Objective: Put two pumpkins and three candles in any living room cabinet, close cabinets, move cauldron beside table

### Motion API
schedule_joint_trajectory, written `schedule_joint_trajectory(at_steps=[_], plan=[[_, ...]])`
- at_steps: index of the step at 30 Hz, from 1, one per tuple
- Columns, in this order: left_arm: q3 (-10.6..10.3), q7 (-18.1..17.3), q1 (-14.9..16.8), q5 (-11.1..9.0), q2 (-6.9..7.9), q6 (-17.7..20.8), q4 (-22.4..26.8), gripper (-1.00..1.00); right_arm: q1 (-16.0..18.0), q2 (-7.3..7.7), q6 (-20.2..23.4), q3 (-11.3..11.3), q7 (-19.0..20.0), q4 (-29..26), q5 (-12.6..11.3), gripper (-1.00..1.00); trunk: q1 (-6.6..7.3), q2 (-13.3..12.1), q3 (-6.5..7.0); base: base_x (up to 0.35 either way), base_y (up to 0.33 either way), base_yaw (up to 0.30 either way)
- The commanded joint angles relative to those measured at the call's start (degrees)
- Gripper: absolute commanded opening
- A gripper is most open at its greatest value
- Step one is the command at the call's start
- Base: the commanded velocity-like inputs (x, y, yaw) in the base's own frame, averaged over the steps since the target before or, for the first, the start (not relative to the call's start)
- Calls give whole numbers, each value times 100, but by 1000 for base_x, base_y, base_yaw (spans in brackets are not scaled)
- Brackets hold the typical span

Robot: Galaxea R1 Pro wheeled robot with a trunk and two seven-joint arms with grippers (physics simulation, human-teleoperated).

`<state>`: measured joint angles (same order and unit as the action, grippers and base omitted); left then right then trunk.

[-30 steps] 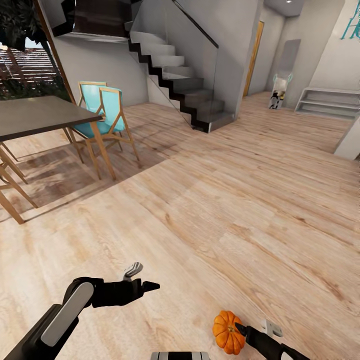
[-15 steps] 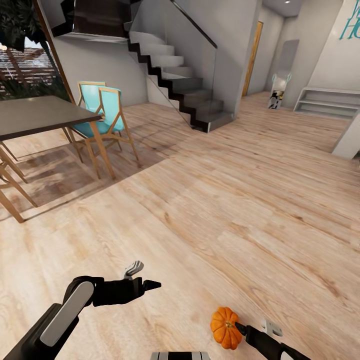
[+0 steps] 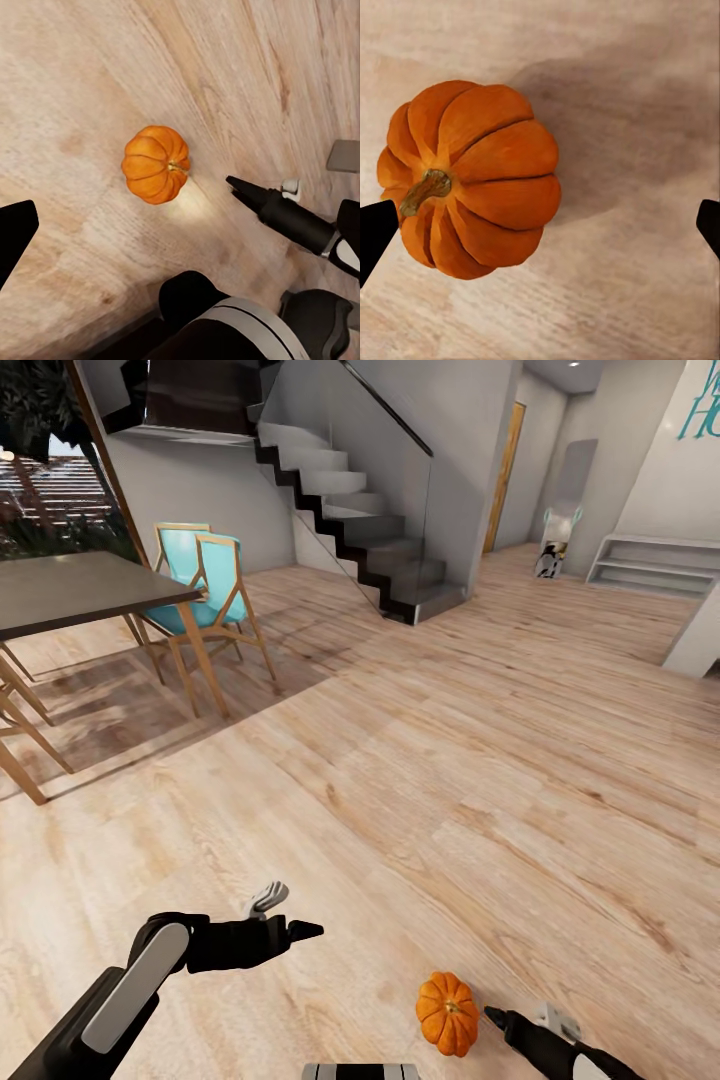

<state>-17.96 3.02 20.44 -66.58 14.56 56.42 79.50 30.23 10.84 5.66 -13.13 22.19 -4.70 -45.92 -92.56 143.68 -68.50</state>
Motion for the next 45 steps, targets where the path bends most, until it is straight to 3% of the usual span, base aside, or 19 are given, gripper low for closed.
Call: schedule_joint_trajectory(at_steps=[1,4,9,19,31,37,45], plan=[[-8,32,4,-37,4,9,4,100,17,11,42,-45,-139,-10,-214,100,1,2,-5,0,0,0],[-13,32,4,-34,-5,9,4,100,35,19,59,-48,-564,-123,-460,100,1,2,-5,0,0,0],[-8,32,4,-31,-20,9,4,100,43,6,63,-83,-951,-576,-509,100,1,2,-5,0,0,0],[39,32,4,-34,1,9,11,100,44,-4,50,-115,-960,-686,-481,100,1,2,-5,0,0,0],[71,24,4,-74,22,9,10,100,44,-10,67,-136,-896,-1086,-455,100,-30,18,-270,0,0,0],[78,20,4,-495,81,21,11,100,44,-12,287,-390,-885,-1322,-417,100,-45,26,-403,0,0,0],[67,8,4,-1190,335,35,23,100,44,-20,336,-516,-859,-1484,-410,100,-66,37,-581,0,0,0]])
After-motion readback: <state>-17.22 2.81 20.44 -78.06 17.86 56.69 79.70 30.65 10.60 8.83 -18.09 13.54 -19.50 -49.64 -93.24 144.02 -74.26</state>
